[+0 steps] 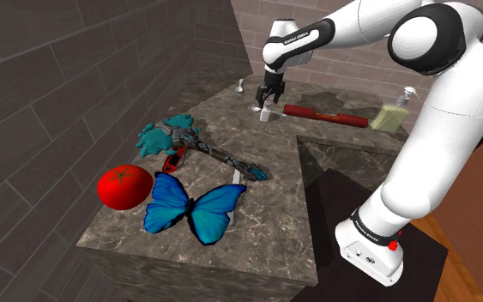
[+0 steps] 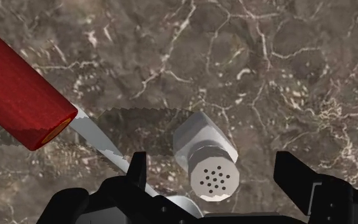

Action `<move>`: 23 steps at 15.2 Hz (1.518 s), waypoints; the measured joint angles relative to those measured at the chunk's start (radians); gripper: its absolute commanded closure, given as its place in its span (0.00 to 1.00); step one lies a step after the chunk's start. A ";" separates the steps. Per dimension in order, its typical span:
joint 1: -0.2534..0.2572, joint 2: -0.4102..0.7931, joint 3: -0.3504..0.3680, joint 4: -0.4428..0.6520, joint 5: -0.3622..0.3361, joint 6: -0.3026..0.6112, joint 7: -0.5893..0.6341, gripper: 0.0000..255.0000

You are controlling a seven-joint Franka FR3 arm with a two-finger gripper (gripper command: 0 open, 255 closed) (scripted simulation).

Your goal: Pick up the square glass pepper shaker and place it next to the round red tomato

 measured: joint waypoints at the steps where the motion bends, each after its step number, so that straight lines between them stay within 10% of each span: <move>1: 0.000 0.001 0.000 -0.001 0.000 0.003 0.000 0.00; 6: 0.000 0.002 0.000 -0.003 0.000 0.005 0.000 0.00; 7: 0.000 0.002 0.000 -0.003 0.000 0.005 0.000 1.00; 23: 0.001 -0.028 -0.001 0.029 -0.004 -0.056 0.002 1.00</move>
